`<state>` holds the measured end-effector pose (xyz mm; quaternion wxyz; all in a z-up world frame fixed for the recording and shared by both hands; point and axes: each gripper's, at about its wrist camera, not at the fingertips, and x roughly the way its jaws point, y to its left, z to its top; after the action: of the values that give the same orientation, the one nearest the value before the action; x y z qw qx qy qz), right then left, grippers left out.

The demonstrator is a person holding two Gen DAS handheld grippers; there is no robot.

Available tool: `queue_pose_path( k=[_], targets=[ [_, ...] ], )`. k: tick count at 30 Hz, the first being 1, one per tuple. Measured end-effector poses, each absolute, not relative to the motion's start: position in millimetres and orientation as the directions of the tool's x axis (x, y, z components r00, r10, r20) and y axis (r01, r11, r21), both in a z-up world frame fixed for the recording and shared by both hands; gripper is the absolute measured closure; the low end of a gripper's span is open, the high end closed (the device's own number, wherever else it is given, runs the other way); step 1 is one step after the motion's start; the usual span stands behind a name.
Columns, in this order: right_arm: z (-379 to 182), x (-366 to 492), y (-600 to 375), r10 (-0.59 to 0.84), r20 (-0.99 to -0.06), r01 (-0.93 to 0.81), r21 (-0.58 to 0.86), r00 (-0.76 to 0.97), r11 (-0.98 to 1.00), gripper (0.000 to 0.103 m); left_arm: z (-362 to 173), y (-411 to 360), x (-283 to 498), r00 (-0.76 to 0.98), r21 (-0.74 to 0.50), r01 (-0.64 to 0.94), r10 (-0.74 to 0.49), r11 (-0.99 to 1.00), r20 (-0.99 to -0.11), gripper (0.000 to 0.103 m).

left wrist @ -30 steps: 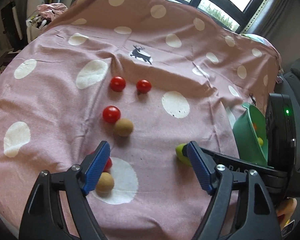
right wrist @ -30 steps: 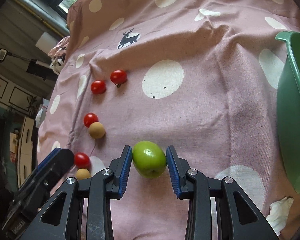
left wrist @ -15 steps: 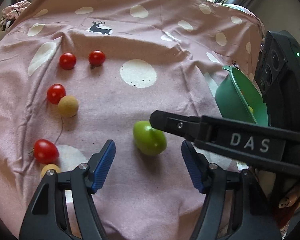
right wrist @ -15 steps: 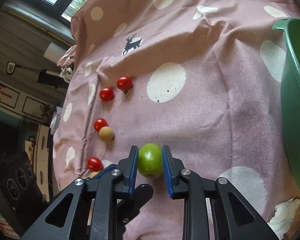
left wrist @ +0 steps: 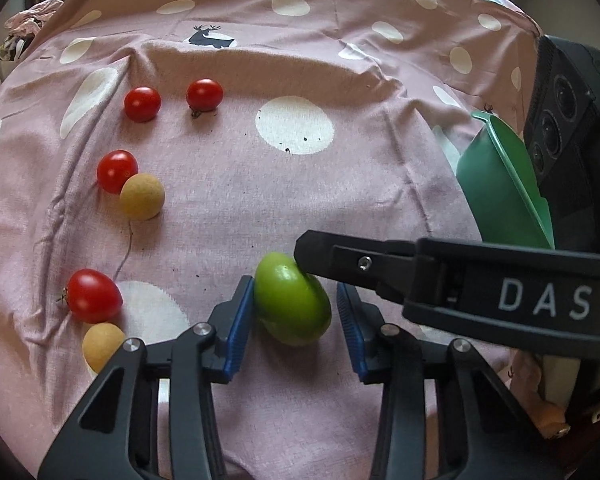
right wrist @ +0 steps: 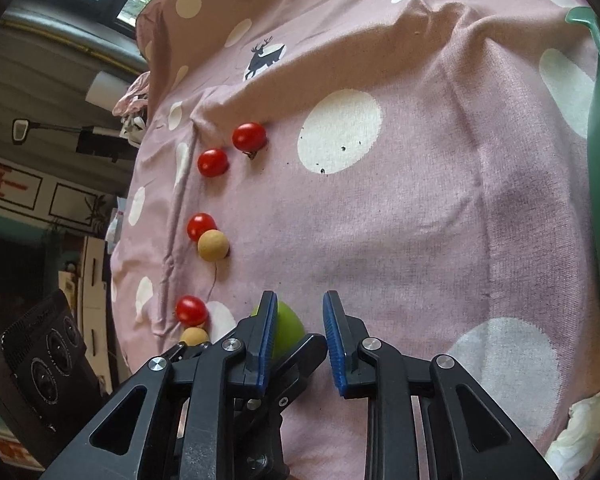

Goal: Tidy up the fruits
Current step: 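Lift the green jujube with the right gripper and carry it over the bowl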

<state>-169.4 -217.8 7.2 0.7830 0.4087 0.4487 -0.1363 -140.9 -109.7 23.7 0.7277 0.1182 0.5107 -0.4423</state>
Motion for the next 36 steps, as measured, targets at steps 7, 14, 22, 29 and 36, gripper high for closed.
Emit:
queue_pose_path(
  k=[7,14,22,29,36],
  targets=[
    [8,-165,-213,0.167,-0.814,0.558,0.515,0.556,0.651,0.076,23,-111,-142,0.1,-0.27,0.762,-0.519,0.588,-0.849,0.067],
    [24,-169,-208,0.115,-0.801,0.531,0.489,0.588,0.691,0.073,44,-115,-155,0.088,-0.311,0.784,-0.593,0.537,-0.801,0.068],
    [81,-211,-214,-0.049,-0.713,0.521,0.461,0.699,0.718,0.071,92,-143,-184,0.076,-0.33,0.841,-0.697,0.428,-0.713,0.068],
    [118,-276,-239,-0.214,-0.591,0.571,0.521,0.778,0.634,0.071,120,-189,-225,-0.004,-0.323,0.904,-0.748,0.281,-0.663,0.068],
    [117,-336,-271,-0.319,-0.518,0.606,0.625,0.794,0.493,0.071,120,-234,-266,-0.076,-0.291,0.942,-0.74,0.166,-0.668,0.068]
  ],
)
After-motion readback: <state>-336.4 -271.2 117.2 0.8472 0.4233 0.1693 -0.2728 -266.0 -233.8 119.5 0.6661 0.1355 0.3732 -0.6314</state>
